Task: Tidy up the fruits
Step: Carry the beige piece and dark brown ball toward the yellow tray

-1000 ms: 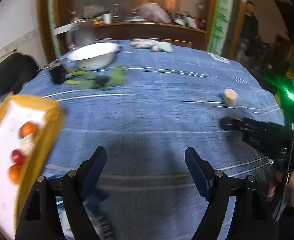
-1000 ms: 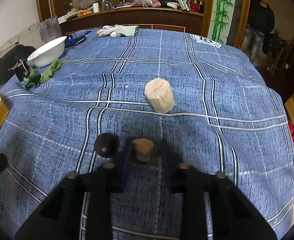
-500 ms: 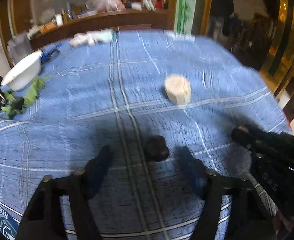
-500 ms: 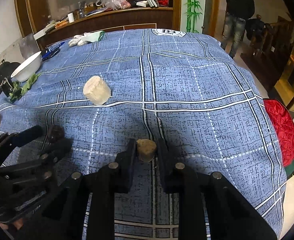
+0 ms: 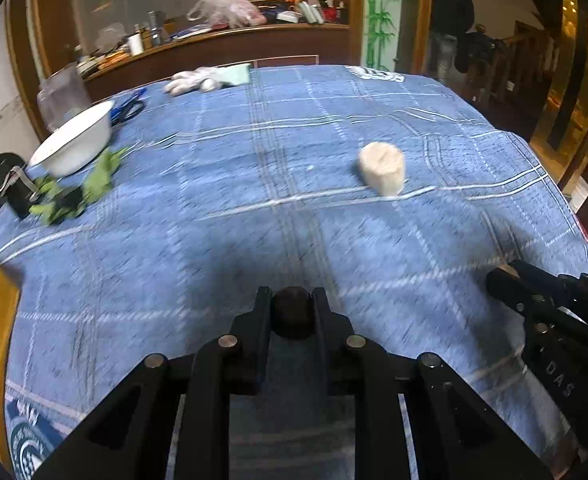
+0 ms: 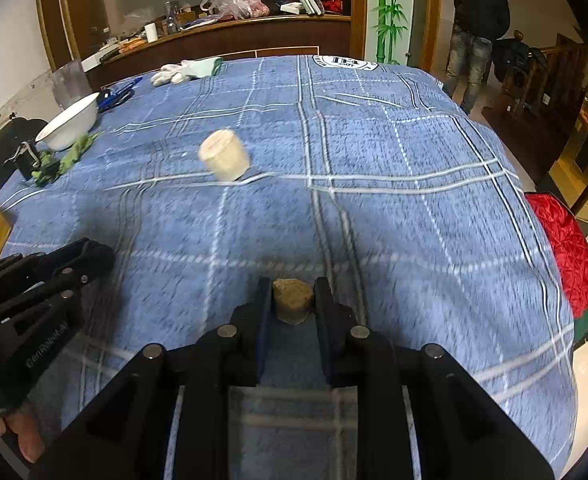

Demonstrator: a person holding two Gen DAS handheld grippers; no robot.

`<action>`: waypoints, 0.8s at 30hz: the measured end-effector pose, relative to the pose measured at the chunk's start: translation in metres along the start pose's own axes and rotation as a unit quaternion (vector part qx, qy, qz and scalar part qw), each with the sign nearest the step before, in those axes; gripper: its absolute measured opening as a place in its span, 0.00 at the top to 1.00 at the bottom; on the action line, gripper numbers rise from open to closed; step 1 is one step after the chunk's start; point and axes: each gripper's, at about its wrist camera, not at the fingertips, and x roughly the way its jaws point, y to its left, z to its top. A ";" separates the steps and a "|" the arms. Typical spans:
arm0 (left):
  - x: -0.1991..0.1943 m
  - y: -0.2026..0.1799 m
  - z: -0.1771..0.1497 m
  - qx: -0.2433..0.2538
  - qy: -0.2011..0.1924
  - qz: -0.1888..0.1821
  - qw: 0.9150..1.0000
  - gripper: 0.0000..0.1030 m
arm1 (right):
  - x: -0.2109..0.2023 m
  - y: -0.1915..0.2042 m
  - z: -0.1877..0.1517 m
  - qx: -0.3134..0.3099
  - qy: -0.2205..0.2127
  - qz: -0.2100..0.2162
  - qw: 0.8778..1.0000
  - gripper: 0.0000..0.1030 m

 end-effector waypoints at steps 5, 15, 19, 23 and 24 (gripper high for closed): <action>-0.021 0.017 -0.018 -0.008 -0.004 0.005 1.000 0.82 | -0.020 0.013 -0.018 0.003 -0.006 0.003 1.000 0.79; -0.074 0.049 -0.049 -0.028 -0.031 0.005 0.999 0.82 | -0.071 0.046 -0.048 0.006 -0.037 0.020 0.999 0.78; -0.089 0.065 -0.058 -0.039 -0.040 0.008 0.998 0.82 | -0.087 0.058 -0.057 0.002 -0.047 0.028 0.998 0.78; -0.101 0.079 -0.066 -0.048 -0.048 0.013 0.998 0.82 | -0.098 0.071 -0.064 -0.004 -0.053 0.036 0.998 0.78; -0.104 0.082 -0.067 -0.051 -0.049 0.014 0.997 0.82 | -0.100 0.074 -0.065 -0.007 -0.055 0.037 0.998 0.78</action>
